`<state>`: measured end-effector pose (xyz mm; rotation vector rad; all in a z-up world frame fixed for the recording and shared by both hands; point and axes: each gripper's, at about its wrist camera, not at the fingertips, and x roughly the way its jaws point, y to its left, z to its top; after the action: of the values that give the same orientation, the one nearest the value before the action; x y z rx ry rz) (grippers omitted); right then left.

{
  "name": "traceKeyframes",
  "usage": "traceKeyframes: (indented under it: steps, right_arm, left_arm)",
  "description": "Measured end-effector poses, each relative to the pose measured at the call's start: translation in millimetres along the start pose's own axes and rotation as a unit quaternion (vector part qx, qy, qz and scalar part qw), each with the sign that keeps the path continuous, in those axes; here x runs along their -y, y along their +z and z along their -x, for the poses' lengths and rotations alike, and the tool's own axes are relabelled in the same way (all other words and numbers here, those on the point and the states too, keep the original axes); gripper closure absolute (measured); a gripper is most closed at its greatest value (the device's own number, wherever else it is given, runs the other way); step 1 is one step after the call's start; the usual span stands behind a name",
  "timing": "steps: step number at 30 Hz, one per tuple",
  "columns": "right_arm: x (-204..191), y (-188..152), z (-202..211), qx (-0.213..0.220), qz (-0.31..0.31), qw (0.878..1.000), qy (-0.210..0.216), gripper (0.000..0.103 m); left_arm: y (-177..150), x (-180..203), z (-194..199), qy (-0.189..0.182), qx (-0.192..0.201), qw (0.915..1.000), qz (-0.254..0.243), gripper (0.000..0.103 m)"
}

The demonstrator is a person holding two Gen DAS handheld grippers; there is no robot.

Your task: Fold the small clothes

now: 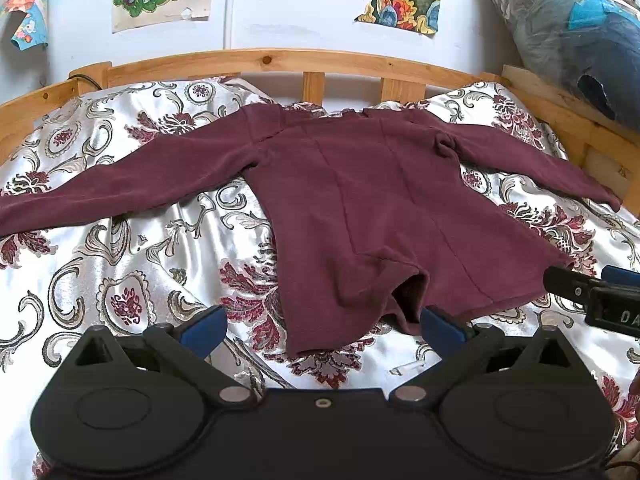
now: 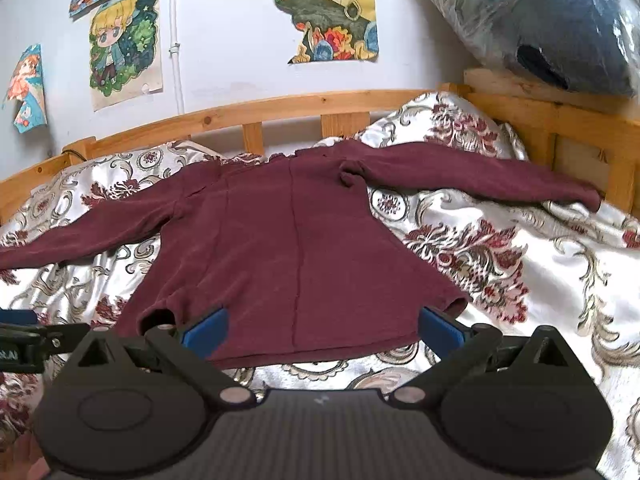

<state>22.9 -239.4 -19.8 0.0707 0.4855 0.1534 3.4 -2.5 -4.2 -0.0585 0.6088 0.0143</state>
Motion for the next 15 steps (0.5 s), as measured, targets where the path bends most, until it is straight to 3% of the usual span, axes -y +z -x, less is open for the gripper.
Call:
traceKeyframes:
  steps: [3, 7, 10, 12, 15]
  right_arm:
    - [12.2, 6.9, -1.4, -0.014, -0.04, 0.999, 0.01, 0.0]
    - [46.6, 33.0, -1.3, -0.017, -0.098, 0.994, 0.038, 0.0]
    - [77.9, 60.1, -5.7, -0.018, -0.106, 0.993, 0.054, 0.0]
    - [98.1, 76.4, -11.4, -0.007, -0.093, 0.995, 0.042, 0.0]
    - [127.3, 96.6, -26.6, 0.016, -0.084, 0.996, -0.017, 0.0]
  left_arm:
    - [7.8, -1.0, -3.9, 0.0, -0.009, 0.9999, -0.01, 0.001]
    - [35.3, 4.3, -9.0, 0.011, -0.028, 0.9953, -0.092, 0.001]
    - [70.0, 4.2, -7.2, 0.014, -0.046, 0.9902, -0.131, 0.001]
    - [92.9, 1.9, -9.1, 0.016, -0.055, 0.989, -0.136, 0.001]
    - [116.5, -1.9, -20.8, 0.017, -0.063, 0.9908, -0.118, 0.001]
